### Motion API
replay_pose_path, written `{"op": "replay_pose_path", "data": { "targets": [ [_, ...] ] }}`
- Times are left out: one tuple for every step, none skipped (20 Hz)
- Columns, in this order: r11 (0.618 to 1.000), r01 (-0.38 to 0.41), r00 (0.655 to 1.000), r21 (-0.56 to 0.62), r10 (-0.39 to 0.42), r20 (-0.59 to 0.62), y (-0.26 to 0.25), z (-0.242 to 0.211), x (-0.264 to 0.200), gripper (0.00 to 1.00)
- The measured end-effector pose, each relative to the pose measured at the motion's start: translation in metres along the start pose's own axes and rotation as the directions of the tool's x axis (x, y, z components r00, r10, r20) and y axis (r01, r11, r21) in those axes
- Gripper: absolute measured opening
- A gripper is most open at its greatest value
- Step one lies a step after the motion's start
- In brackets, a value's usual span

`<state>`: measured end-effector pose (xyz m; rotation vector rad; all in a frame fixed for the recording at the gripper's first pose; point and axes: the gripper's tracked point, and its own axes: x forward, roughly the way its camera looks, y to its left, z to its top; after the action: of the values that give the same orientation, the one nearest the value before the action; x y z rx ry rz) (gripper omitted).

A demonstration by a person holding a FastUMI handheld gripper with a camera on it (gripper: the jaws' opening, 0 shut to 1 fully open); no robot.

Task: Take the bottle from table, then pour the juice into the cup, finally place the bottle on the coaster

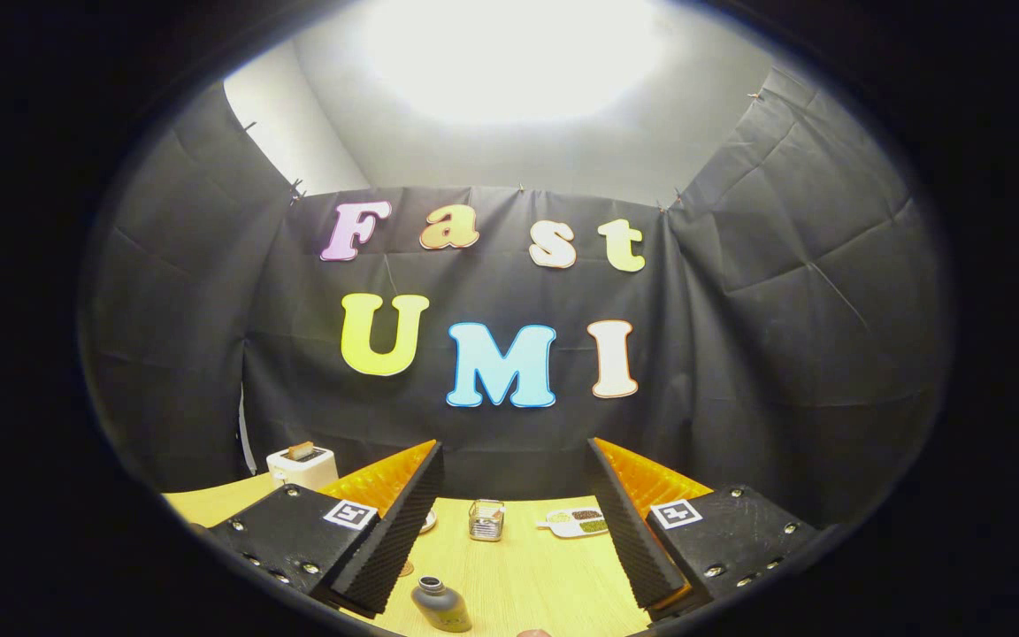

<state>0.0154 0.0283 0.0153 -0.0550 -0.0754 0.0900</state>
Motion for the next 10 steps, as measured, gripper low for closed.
{"op": "replay_pose_path", "data": {
  "targets": [
    [1.000, -0.003, 1.000, 0.005, 0.003, 0.001, 0.001, -0.001, 0.002, 0.97],
    [1.000, -0.003, 1.000, 0.011, 0.003, 0.000, 0.001, -0.001, 0.003, 0.97],
    [1.000, -0.004, 1.000, 0.017, 0.004, -0.001, 0.002, -0.003, 0.004, 0.97],
    [1.000, -0.004, 1.000, 0.023, 0.005, -0.002, 0.002, -0.004, 0.005, 0.97],
    [1.000, -0.004, 1.000, 0.027, 0.004, -0.002, 0.003, -0.005, 0.006, 0.97],
    [1.000, -0.003, 1.000, 0.031, 0.003, -0.003, 0.002, -0.006, 0.008, 0.97],
    [0.999, -0.005, 1.000, 0.040, 0.005, -0.002, 0.003, -0.007, 0.009, 0.97],
    [0.999, -0.005, 1.000, 0.051, 0.005, -0.001, 0.004, -0.007, 0.010, 0.97],
    [0.998, -0.008, 1.000, 0.062, 0.008, 0.003, 0.004, -0.008, 0.011, 0.97],
    [0.998, -0.009, 1.000, 0.070, 0.008, 0.006, 0.004, -0.010, 0.012, 0.97]
  ]
}}
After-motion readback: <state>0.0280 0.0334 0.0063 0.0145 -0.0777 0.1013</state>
